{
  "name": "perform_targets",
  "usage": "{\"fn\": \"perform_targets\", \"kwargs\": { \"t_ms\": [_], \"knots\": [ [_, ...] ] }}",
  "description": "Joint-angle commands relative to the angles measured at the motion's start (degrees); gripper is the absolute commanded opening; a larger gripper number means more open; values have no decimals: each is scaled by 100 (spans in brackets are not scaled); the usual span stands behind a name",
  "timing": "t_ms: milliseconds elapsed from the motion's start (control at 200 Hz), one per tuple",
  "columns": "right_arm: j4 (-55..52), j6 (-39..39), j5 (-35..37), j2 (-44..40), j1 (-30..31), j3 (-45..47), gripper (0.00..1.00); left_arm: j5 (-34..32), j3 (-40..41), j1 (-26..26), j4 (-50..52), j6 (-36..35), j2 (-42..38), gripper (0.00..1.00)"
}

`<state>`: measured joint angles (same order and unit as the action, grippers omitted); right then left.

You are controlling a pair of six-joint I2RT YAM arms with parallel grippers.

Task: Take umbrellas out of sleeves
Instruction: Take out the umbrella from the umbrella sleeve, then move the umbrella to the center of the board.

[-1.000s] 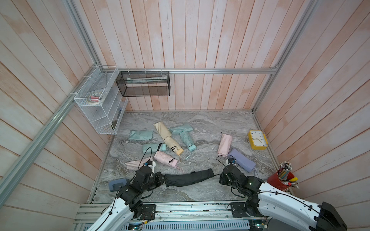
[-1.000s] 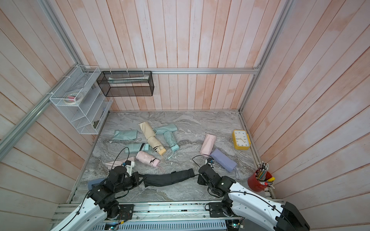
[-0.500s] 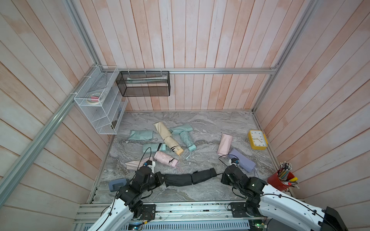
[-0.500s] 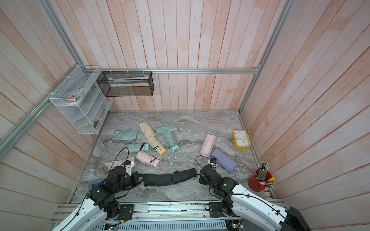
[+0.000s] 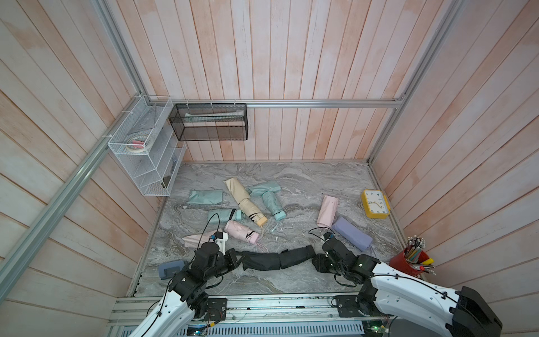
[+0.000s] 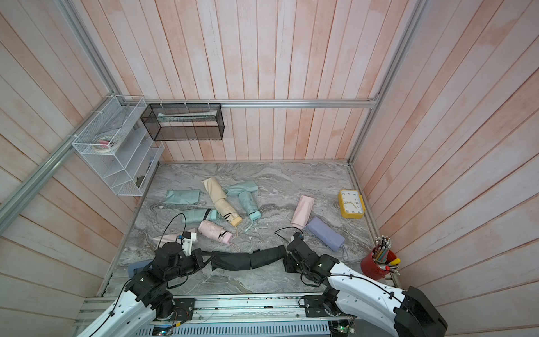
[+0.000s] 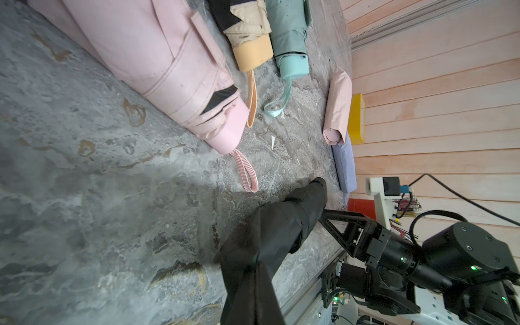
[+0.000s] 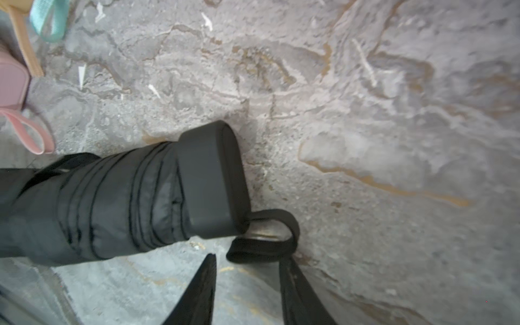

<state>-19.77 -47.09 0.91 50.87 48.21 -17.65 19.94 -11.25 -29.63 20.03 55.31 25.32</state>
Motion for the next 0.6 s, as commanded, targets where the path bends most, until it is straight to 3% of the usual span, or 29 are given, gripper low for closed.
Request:
{"fn": "perform_targets", "kwargs": {
  "t_ms": [0, 110, 220, 385, 595],
  "knots": [
    [13, -114, -217, -84, 254, -265, 42, 243, -86, 30, -196, -28, -44, 0],
    [-108, -139, -110, 37, 577, -563, 52, 400, -133, 27, -196, -10, -12, 0],
    [-345, 197, -177, 754, 701, -1109, 56, 601, -61, 32, -263, 75, 5, 0],
    [-19, 396, -299, 1771, 813, -1538, 57, 663, 279, 23, -432, 243, -103, 0],
    [437, 362, -245, 2251, 503, -1434, 56, 622, 842, -105, -1517, 732, 180, 0]
  ]
}}
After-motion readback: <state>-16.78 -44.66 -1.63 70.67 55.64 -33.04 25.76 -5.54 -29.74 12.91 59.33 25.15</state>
